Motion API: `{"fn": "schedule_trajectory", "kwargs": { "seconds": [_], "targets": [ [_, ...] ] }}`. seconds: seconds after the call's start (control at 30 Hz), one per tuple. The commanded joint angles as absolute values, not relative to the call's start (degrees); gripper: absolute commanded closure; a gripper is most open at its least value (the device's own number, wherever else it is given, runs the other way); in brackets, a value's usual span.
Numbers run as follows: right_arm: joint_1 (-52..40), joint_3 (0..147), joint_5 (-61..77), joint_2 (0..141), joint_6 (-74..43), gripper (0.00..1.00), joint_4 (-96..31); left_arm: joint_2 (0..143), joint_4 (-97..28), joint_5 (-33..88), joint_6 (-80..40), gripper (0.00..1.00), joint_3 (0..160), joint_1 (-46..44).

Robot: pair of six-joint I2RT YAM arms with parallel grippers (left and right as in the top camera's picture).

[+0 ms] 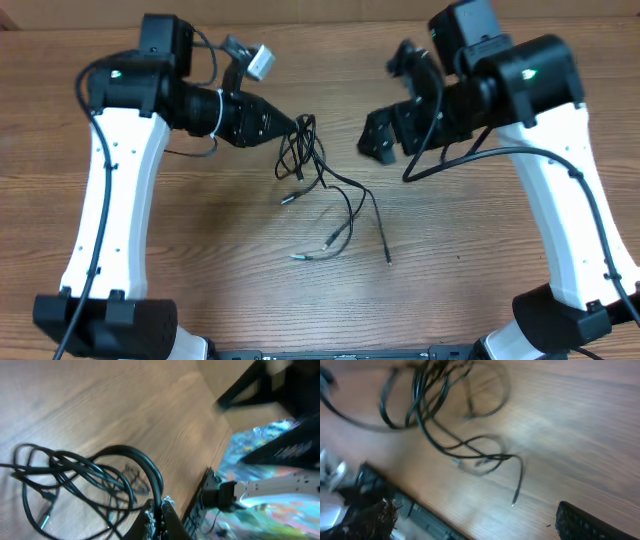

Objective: Untangle cables

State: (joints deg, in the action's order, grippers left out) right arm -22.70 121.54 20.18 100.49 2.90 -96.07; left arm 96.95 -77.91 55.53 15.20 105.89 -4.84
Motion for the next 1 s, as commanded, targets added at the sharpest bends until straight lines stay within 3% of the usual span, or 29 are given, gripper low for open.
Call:
{"fn": "schedule_trajectory", "kwargs": {
  "seconds": [0.0, 0.23, 0.5, 0.6, 0.97],
  "targets": [
    [-25.0, 117.2, 26.0, 99.3, 7.9, 0.0, -94.5, 95.2, -77.6, 57.8, 12.1, 0.96, 110.8, -4.8],
    [-26.6, 110.3, 37.5, 99.3, 19.6, 0.12, -89.1, 95.2, -78.5, 55.4, 10.0, 0.96, 115.5, -4.8],
    [-26.6, 106.6, 43.9, 99.5, 19.1, 0.22, -77.9, 95.1, -80.4, 54.7, 10.1, 0.96, 117.1, -4.8],
    [-26.6, 106.4, 45.3, 99.5, 17.6, 0.38, -75.9, 95.1, -80.6, 54.9, 10.1, 0.95, 117.1, -4.8],
    [-26.6, 106.4, 50.7, 99.5, 16.1, 0.45, -71.1, 95.1, -81.3, 54.7, 10.1, 0.95, 117.1, -5.3]
  ]
}}
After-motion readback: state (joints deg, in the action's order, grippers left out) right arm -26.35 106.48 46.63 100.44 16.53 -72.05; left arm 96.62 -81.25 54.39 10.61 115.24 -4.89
